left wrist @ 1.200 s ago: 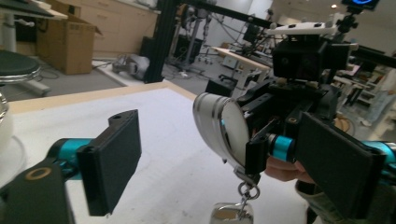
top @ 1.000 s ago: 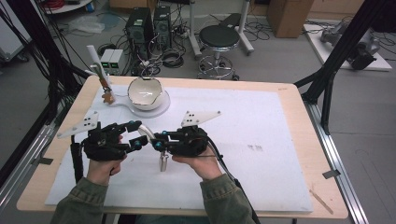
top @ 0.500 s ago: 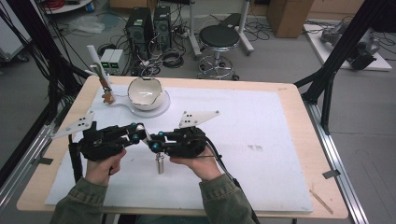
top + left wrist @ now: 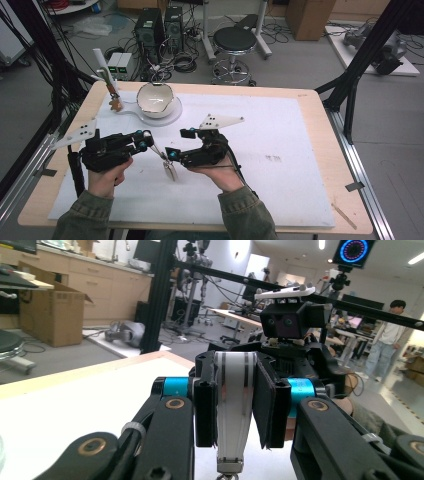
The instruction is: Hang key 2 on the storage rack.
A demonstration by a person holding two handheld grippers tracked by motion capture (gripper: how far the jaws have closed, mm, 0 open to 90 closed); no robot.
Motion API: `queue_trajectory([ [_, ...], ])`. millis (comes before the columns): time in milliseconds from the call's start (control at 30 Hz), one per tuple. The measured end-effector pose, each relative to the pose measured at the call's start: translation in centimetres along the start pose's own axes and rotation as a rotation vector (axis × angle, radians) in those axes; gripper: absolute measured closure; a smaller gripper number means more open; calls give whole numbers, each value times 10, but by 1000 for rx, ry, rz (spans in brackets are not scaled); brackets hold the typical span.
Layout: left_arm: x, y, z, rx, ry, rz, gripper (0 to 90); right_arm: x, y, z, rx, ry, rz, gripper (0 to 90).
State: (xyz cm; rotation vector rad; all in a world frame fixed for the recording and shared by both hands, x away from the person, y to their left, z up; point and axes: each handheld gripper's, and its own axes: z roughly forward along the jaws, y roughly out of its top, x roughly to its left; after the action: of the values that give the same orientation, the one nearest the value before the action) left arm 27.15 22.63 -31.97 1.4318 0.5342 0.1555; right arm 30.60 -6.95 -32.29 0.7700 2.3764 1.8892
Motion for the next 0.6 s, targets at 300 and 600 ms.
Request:
queue_trajectory([
  [300, 1, 8, -9, 36, 55, 35, 736, -7, -5, -31, -11, -179, -20, 3],
  [600, 12, 16, -18, 39, 115, 36, 737, -16, -23, -77, -48, -303, -65, 3],
])
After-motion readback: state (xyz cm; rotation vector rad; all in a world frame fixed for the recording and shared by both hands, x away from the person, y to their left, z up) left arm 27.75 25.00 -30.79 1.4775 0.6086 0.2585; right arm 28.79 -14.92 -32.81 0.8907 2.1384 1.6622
